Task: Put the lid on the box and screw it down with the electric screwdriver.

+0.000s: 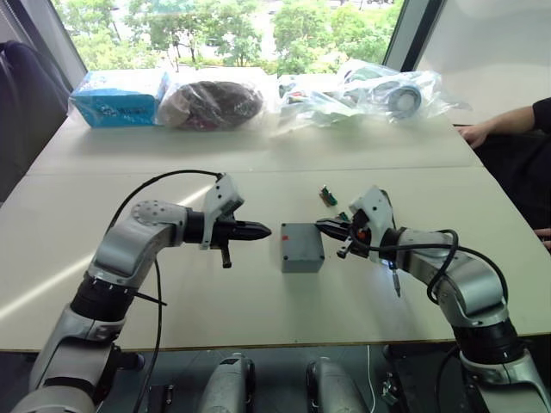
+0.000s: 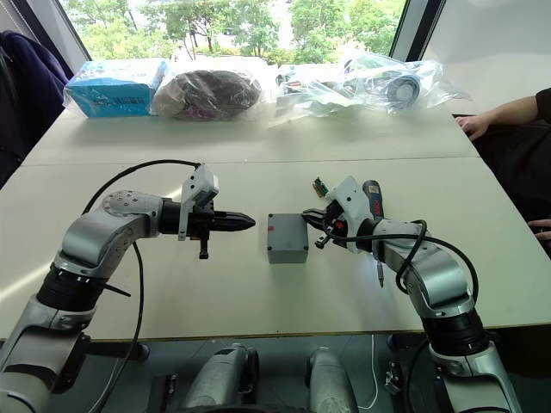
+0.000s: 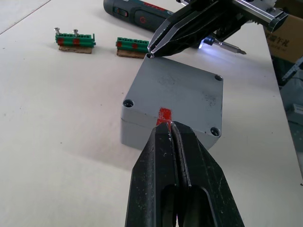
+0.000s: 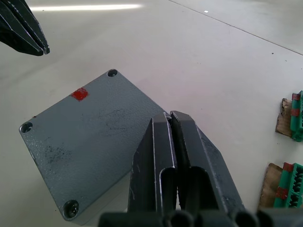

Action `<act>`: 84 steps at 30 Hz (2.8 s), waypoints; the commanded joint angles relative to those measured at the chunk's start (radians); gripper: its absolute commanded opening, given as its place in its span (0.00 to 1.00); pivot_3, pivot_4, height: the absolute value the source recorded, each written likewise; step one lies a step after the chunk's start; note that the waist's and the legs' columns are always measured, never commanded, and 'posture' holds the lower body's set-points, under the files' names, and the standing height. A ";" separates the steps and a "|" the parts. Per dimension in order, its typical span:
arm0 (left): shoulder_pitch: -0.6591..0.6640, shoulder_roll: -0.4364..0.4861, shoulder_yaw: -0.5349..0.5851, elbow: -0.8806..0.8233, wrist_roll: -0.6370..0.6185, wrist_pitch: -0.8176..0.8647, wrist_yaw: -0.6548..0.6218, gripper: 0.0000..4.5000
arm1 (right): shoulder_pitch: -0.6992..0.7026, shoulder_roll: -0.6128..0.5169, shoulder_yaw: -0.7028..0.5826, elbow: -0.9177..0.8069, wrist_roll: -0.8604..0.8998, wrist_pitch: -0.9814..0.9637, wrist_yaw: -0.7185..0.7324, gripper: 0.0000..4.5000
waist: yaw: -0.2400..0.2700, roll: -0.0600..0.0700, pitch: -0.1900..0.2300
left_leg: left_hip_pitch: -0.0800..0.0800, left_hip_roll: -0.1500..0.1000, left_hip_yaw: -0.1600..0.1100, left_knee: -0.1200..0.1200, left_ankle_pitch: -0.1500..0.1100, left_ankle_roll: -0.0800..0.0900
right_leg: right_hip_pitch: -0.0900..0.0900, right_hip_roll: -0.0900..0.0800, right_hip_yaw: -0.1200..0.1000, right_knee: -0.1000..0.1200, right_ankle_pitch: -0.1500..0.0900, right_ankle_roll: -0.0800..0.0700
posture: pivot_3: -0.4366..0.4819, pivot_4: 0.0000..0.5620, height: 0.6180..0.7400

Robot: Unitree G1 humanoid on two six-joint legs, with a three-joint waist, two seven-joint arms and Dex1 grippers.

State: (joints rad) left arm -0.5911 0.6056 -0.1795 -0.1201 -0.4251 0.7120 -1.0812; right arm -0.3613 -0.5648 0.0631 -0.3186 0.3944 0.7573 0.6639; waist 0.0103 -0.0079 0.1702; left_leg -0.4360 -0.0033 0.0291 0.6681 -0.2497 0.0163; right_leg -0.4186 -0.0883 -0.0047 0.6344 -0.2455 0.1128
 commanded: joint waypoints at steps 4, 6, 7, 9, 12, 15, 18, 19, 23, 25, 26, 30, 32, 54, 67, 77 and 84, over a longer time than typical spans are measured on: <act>0.003 -0.004 0.007 -0.015 -0.006 -0.016 0.003 0.00 | -0.006 -0.004 -0.001 -0.002 -0.004 -0.012 0.005 0.25 | 0.000 0.000 0.000 | 0.000 0.000 0.000 0.000 0.000 0.000 | 0.000 0.000 0.000 0.000 0.000 0.000 | 0.48 0.27 1.00; 0.009 -0.005 0.010 -0.020 -0.010 -0.014 0.004 0.00 | -0.009 -0.014 -0.008 -0.001 0.000 -0.007 0.010 0.43 | 0.000 0.000 0.000 | 0.000 0.000 0.000 0.000 0.000 0.000 | 0.000 0.000 0.000 0.000 0.000 0.000 | 0.48 0.27 1.00; 0.011 -0.006 0.012 -0.021 -0.013 -0.012 0.005 0.00 | -0.010 -0.020 -0.014 -0.003 0.002 -0.004 0.012 0.51 | 0.000 0.000 0.000 | 0.000 0.000 0.000 0.000 0.000 0.000 | 0.000 0.000 0.000 0.000 0.000 0.000 | 0.48 0.27 1.00; 0.016 -0.009 0.013 -0.025 -0.016 -0.010 0.006 0.00 | -0.019 -0.030 -0.039 -0.006 0.013 0.012 0.007 0.68 | 0.000 0.000 0.000 | 0.000 0.000 0.000 0.000 0.000 0.000 | 0.000 0.000 0.000 0.000 0.000 0.000 | 0.48 0.27 1.00; 0.019 -0.014 0.014 -0.029 -0.019 -0.012 0.006 0.00 | -0.033 -0.045 -0.096 -0.030 0.059 0.072 0.002 0.86 | 0.001 0.000 0.000 | 0.000 0.000 0.000 0.000 0.000 0.000 | 0.000 0.000 0.000 0.000 0.000 0.000 | 0.48 0.27 1.00; 0.016 -0.019 0.013 -0.033 -0.020 -0.017 0.001 0.00 | -0.059 -0.042 -0.174 -0.051 0.120 0.172 -0.036 0.86 | 0.000 0.000 0.000 | 0.000 0.000 0.000 0.000 0.000 0.000 | 0.000 0.000 0.000 0.000 0.000 0.000 | 0.48 0.27 1.00; -0.011 -0.035 0.001 -0.049 -0.030 -0.026 -0.019 0.00 | -0.141 -0.134 -0.293 -0.014 0.179 0.407 -0.068 1.00 | 0.000 0.000 0.000 | 0.000 0.000 0.000 0.000 0.000 0.000 | 0.000 0.000 0.000 0.000 0.000 0.000 | 0.48 0.27 1.00; -0.018 -0.041 -0.006 -0.057 -0.031 -0.030 -0.027 0.00 | -0.179 -0.162 -0.319 0.016 0.178 0.488 -0.091 1.00 | 0.003 0.001 0.001 | 0.000 0.000 0.000 0.000 0.000 0.000 | 0.000 0.000 0.000 0.000 0.000 0.000 | 0.48 0.27 1.00; -0.042 -0.063 -0.029 -0.067 -0.024 -0.052 -0.045 0.00 | -0.320 -0.234 -0.336 0.164 0.131 0.705 -0.178 1.00 | 0.000 0.001 0.000 | 0.000 0.000 0.000 0.000 0.000 0.000 | 0.001 -0.002 0.000 -0.001 0.000 -0.001 | 0.48 0.27 1.00; -0.060 -0.076 -0.037 -0.061 -0.021 -0.063 -0.049 0.00 | -0.380 -0.274 -0.299 0.254 0.112 0.793 -0.188 1.00 | 0.000 0.000 0.000 | 0.000 0.000 0.000 0.000 0.000 0.000 | 0.001 -0.002 0.000 -0.001 0.000 -0.001 | 0.48 0.27 1.00; -0.068 -0.082 -0.043 -0.056 -0.018 -0.069 -0.051 0.00 | -0.407 -0.291 -0.278 0.297 0.110 0.828 -0.184 1.00 | 0.000 0.000 0.000 | 0.000 0.000 0.001 -0.001 0.000 0.000 | 0.000 -0.002 0.000 -0.001 0.000 -0.001 | 0.48 0.27 1.00; -0.076 -0.082 -0.067 -0.058 0.004 -0.096 -0.064 0.00 | -0.487 -0.390 -0.114 0.432 0.203 0.857 -0.110 1.00 | -0.004 0.001 0.000 | 0.000 0.000 0.001 -0.002 0.000 0.000 | -0.001 -0.002 0.001 -0.001 0.000 -0.001 | 0.48 0.27 1.00; -0.073 -0.075 -0.074 -0.068 0.009 -0.103 -0.070 0.00 | -0.537 -0.426 -0.028 0.483 0.245 0.857 -0.068 1.00 | -0.009 0.001 0.001 | 0.000 0.000 0.002 -0.002 0.000 0.000 | -0.001 -0.001 0.001 -0.001 0.000 -0.001 | 0.48 0.27 1.00; 0.018 -0.062 -0.034 -0.193 -0.046 -0.017 0.042 0.00 | -0.683 -0.337 0.446 0.699 0.150 0.789 0.176 1.00 | -0.021 0.001 0.001 | -0.001 0.000 0.002 -0.001 0.000 0.000 | -0.002 -0.001 0.001 -0.001 0.000 0.000 | 0.48 0.27 1.00; 0.016 -0.063 -0.028 -0.182 -0.065 -0.008 0.069 0.00 | -0.661 -0.289 0.475 0.834 0.013 0.720 0.208 0.51 | -0.021 -0.001 -0.001 | 0.006 0.000 0.001 -0.001 0.000 0.000 | 0.006 -0.001 0.001 -0.002 0.000 -0.001 | 0.48 0.27 1.00; -0.028 -0.056 -0.022 -0.064 -0.043 -0.041 0.028 0.00 | -0.747 -0.279 0.124 0.933 -0.017 0.623 0.092 0.39 | -0.018 0.000 0.000 | 0.010 -0.001 0.001 -0.001 -0.001 0.001 | 0.010 -0.002 0.001 -0.004 0.000 -0.002 | 0.48 0.27 1.00; -0.082 -0.041 -0.035 0.027 -0.024 -0.071 -0.025 0.00 | -0.619 -0.104 -0.408 0.456 0.169 0.439 -0.056 0.39 | -0.029 0.004 0.003 | 0.007 0.000 0.004 -0.005 -0.001 0.001 | 0.003 0.001 0.002 -0.002 0.000 -0.001 | 0.48 0.27 1.00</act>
State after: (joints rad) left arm -0.6484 0.5562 -0.2218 -0.0939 -0.4534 0.6631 -1.0862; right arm -0.9829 -0.7078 -0.1939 0.3132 0.4912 1.2785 0.6567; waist -0.0184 -0.0040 0.1732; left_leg -0.4295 -0.0026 0.0328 0.6623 -0.2504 0.0170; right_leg -0.4162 -0.0864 -0.0023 0.6323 -0.2454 0.1120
